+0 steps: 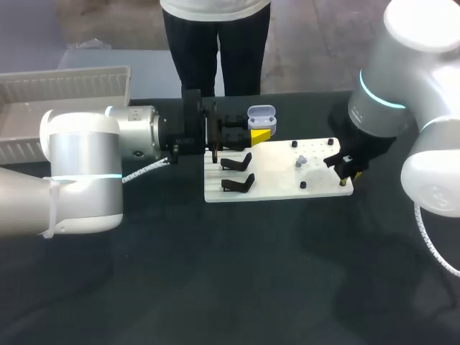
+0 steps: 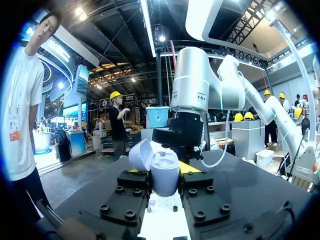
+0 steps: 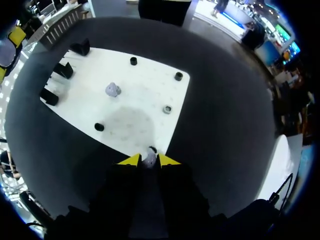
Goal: Pick up each earbud case from the left stands, insert the matching earbuds, close the lid, and place the case in the box.
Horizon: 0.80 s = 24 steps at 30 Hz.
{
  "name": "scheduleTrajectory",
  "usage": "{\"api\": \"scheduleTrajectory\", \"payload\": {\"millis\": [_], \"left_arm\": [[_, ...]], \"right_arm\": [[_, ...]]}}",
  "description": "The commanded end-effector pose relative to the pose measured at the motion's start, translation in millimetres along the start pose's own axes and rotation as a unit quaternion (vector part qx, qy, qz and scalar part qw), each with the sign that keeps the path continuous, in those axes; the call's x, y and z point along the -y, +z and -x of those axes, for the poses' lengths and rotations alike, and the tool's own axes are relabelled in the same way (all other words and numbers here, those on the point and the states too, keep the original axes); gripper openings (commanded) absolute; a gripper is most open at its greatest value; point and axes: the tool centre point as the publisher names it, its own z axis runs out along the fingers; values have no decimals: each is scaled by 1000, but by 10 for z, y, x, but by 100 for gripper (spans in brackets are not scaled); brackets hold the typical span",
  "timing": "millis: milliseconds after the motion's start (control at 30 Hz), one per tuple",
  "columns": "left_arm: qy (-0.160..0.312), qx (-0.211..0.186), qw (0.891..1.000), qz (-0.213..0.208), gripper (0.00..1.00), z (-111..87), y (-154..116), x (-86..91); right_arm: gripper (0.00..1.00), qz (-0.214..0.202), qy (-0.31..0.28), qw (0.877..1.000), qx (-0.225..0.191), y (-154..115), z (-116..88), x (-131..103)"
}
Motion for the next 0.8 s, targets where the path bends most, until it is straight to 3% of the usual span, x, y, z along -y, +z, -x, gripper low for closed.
{"api": "scheduleTrajectory", "payload": {"millis": [33,167,433,533,800], "left_arm": [[2,2,1000,3,0,-10,3,13],[2,2,1000,3,0,-10,3,13],[2,2,1000,3,0,-10,3,13],[2,2,1000,3,0,-10,3,13],[2,2,1000,3,0,-10,3,13]], "right_arm": [[0,-3,-1,1000,-11,-387,-22,-49],[0,-8,-10,999,-32,-684,25,-143],[0,-15,-5,1000,-20,-1227,173,-316],[0,-34,-12,999,-31,-1333,215,-390],[0,-30,5,999,-19,-1390,245,-427]]}}
